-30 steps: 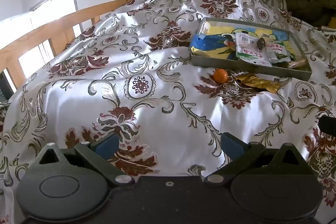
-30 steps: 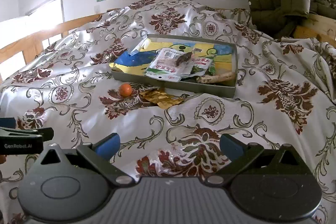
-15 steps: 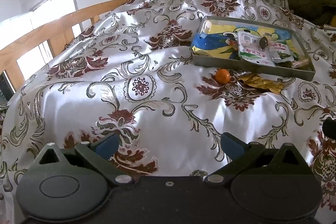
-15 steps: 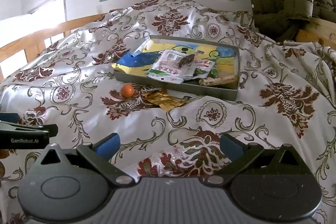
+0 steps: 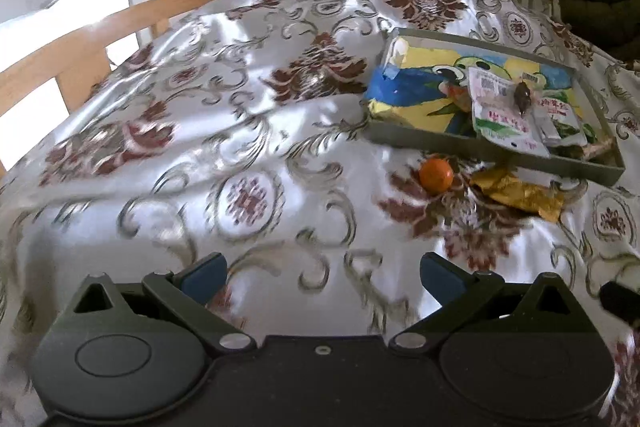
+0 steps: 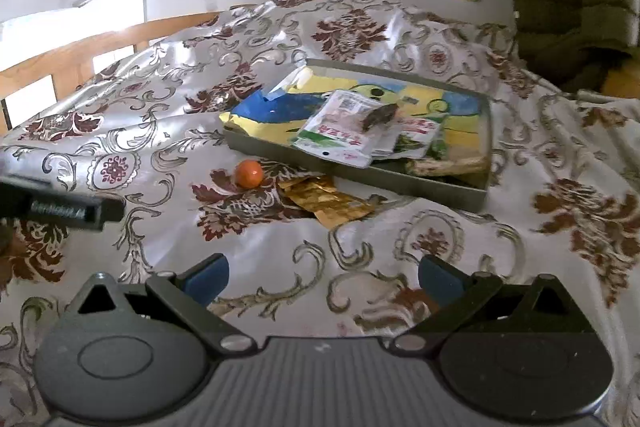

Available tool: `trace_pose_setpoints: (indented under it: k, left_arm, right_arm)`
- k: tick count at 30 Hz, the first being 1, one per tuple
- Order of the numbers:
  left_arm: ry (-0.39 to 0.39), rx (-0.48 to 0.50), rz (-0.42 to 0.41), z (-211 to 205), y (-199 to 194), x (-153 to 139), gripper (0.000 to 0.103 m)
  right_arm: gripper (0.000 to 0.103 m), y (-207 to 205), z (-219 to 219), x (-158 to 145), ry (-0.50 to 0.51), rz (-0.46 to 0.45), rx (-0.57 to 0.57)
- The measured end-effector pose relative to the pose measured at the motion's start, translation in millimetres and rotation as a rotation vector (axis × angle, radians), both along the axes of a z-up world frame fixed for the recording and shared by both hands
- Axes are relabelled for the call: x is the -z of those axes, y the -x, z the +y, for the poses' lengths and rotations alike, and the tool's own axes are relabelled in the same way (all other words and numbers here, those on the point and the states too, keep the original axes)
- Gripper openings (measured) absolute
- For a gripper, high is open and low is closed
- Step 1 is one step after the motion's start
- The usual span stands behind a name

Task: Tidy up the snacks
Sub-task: 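Move left tool toward the tangerine while right tool approaches the gold foil wrapper, then close left tool on the tangerine while right tool grasps the gold foil wrapper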

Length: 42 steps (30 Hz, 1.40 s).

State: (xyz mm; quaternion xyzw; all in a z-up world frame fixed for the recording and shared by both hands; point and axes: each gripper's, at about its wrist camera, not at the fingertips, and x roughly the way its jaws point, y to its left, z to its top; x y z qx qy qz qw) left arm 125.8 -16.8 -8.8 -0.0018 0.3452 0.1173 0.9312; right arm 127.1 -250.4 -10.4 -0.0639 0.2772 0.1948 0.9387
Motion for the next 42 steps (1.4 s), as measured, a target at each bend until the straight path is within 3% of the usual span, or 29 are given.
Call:
trace_pose_setpoints:
  k: [6,14,23,26,31,34,36,38,42]
  left_arm:
    - [-0.013,0.069,0.012,1.0,-46.0,2.8,0.102]
    - [0.012,0.232,-0.002,-7.4,-107.8,12.0,0.102]
    - [0.024,0.351,0.056,-19.7,-150.0,32.9,0.102]
    - [0.029,0.375,0.054,-22.2,-153.7,35.7,0.101]
    - [0.040,0.386,0.081,-26.1,-159.6,40.2,0.079]
    - [0.049,0.402,0.089,-27.9,-160.3,42.8,0.061]
    - [0.052,0.414,0.099,-29.6,-160.6,44.9,0.044]
    - [0.038,0.424,0.104,-32.6,-160.3,46.7,0.036]
    - [0.003,0.447,0.092,-40.0,-156.7,47.2,0.036]
  right_arm:
    - [0.103,-44.1,15.1,16.0,0.028,-0.036,-0.037]
    - [0.103,-101.5,32.6,36.1,0.084,-0.016,-0.103]
    - [0.102,-129.2,34.1,52.8,0.053,0.012,-0.126]
    - [0.089,-135.0,36.3,56.3,0.048,0.025,-0.136]
    - [0.086,-137.9,40.5,61.3,0.069,0.040,-0.136]
    - [0.087,-140.0,40.6,62.6,0.062,0.054,-0.139]
    - [0.087,-141.7,38.3,63.2,0.045,0.064,-0.138]
    - [0.085,-142.5,37.4,63.6,0.038,0.067,-0.135]
    - [0.076,-141.8,38.2,63.3,0.049,0.056,-0.124]
